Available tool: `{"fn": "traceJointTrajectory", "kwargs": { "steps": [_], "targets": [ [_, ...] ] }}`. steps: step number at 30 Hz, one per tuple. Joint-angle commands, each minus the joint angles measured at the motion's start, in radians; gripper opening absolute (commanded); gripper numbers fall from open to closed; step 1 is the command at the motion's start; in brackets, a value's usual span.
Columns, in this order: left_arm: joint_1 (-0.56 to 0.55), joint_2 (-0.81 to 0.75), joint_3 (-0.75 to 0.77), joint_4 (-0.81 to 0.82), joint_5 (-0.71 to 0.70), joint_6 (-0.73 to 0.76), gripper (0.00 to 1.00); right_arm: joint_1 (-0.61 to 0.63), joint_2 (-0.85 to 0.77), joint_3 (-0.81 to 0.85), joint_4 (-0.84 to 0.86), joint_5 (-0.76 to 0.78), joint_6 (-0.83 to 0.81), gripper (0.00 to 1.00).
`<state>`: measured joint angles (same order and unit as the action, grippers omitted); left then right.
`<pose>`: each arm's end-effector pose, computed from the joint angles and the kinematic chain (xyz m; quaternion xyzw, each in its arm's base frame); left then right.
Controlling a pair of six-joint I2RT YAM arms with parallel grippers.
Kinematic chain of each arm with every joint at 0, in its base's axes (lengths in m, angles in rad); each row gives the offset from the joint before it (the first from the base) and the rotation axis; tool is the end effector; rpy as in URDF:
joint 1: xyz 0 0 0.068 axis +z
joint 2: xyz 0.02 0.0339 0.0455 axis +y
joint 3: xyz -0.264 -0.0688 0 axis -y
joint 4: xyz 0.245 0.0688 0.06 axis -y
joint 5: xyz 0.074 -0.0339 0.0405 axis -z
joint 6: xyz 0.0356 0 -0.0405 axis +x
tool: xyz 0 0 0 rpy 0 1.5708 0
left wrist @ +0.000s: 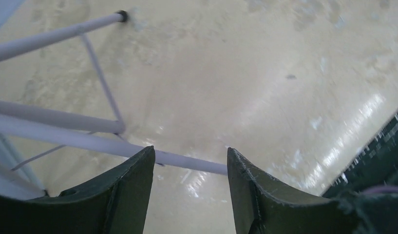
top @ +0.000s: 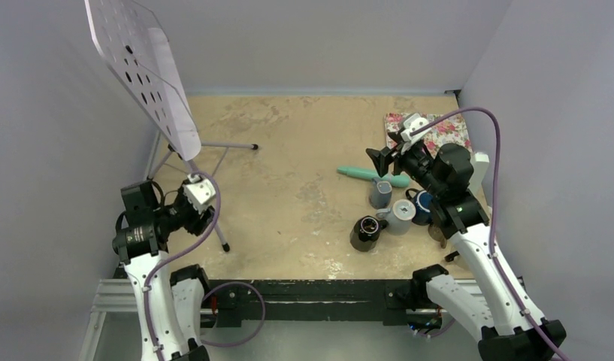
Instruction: Turn the mug right side up
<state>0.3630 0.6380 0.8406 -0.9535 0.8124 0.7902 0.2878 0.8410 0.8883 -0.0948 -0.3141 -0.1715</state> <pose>0.1100 0.0141 0.3116 0.3325 0.7900 -0.1042 0.5045 0.1825 0.0655 0.3767 -0.2678 0.6715 0.1526 0.6739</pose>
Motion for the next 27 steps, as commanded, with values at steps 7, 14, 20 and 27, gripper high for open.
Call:
{"fn": "traceJointTrajectory", "kwargs": {
  "steps": [7,14,20,27],
  "targets": [
    [-0.326,-0.015,-0.037,-0.342,-0.251,0.481,0.6,0.004,-0.038,-0.033,0.047,-0.014,-0.03,0.71],
    [-0.794,0.139,-0.037,-0.021,-0.488,0.158,0.56,0.003,-0.029,-0.038,0.037,0.033,-0.046,0.71],
    [-0.985,0.286,-0.004,0.375,-0.509,-0.09,0.55,0.004,0.098,0.022,-0.063,0.1,-0.042,0.74],
    [-1.11,0.364,-0.128,0.786,-0.458,-0.321,0.54,0.002,0.381,0.205,-0.346,0.305,0.046,0.72]
  ]
}}
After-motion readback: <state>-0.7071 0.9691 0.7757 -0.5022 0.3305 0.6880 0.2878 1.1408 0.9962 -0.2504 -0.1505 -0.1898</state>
